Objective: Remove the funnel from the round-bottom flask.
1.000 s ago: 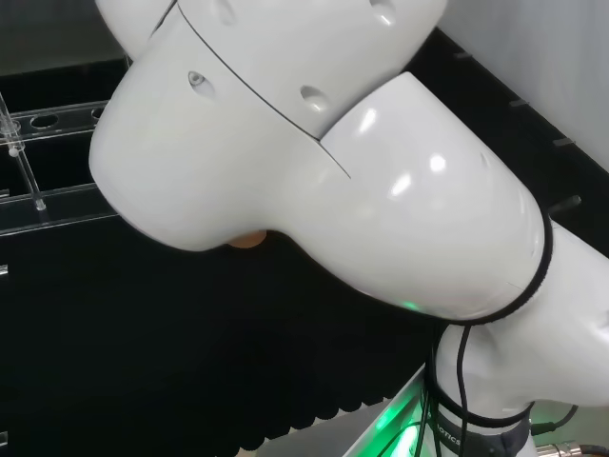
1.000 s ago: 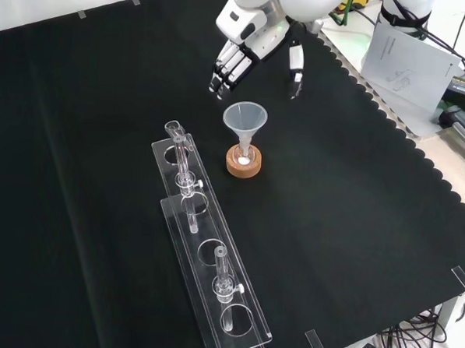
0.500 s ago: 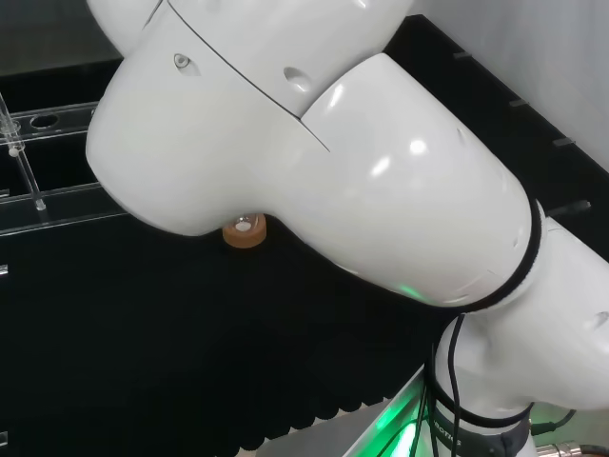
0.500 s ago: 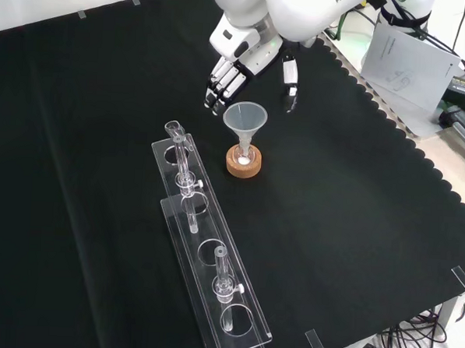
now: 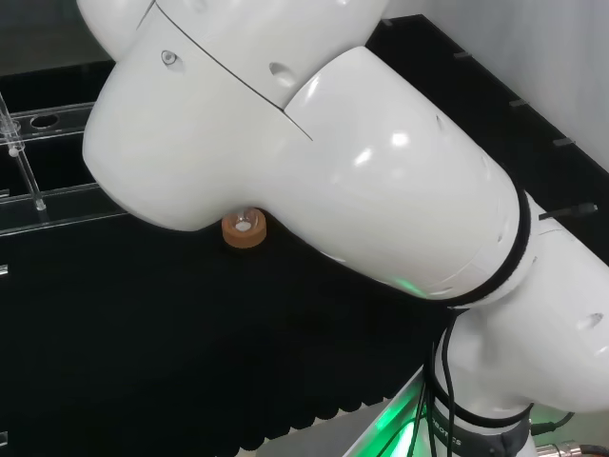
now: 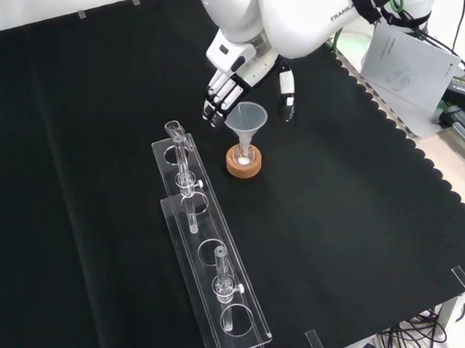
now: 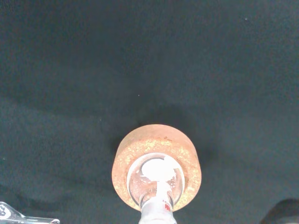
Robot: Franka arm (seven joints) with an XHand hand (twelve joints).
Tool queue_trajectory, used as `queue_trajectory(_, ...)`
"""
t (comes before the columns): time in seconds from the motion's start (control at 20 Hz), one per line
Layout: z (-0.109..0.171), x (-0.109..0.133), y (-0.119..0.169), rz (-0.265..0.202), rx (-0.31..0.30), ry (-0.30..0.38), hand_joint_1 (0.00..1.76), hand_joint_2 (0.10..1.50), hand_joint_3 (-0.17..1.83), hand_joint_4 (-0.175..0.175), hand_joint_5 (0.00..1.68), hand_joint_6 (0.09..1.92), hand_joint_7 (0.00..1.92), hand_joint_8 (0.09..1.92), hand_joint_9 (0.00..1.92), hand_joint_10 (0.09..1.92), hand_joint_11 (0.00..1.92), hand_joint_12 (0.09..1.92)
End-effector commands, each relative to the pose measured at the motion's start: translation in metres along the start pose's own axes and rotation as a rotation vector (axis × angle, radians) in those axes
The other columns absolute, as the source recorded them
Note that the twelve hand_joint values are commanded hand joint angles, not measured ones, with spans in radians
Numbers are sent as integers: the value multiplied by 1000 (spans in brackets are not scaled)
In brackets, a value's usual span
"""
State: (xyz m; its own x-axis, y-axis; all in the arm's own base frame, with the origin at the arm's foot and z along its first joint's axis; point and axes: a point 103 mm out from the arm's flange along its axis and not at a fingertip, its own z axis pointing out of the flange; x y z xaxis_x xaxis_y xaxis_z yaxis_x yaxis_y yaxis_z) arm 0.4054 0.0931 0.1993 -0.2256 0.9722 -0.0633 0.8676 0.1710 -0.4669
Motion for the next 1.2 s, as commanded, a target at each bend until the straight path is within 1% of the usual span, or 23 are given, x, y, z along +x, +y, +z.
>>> queue_trajectory(0.05, 2, -2, 6, 5, -1, -8, 606, 676, 152, -2, 0, 87, 2, 87, 0, 764, 270, 1480)
queue_trajectory(0.25, 8, -4, 13, 11, 8, -9, 619, 690, 147, -4, 0, 87, 37, 87, 74, 838, 291, 1482)
queue_trajectory(0.35, 11, -6, 15, 15, 12, 3, 625, 698, 149, -4, 0, 87, 59, 87, 104, 851, 296, 1480)
queue_trajectory(0.65, 13, -6, 18, 18, 11, -3, 620, 724, 147, -5, 0, 87, 94, 107, 210, 809, 317, 1466)
queue_trajectory(0.7, 13, -6, 19, 18, 10, -5, 620, 727, 145, -6, 0, 87, 77, 172, 230, 792, 322, 1464)
queue_trajectory(0.8, 14, -6, 19, 17, 0, -3, 621, 734, 143, -12, 5, 87, 26, 378, 290, 762, 338, 1458)
queue_trajectory(0.95, 14, -5, 19, 20, -30, -6, 625, 758, 164, -24, 88, 87, 61, 621, 475, 689, 376, 1434)
queue_trajectory(1.05, 13, -4, 18, 23, -53, -20, 631, 776, 189, -32, 158, 87, 134, 686, 605, 637, 412, 1408)
queue_trajectory(1.2, 11, -4, 18, 27, -78, -19, 655, 799, 243, -44, 268, 87, 285, 708, 798, 577, 474, 1357)
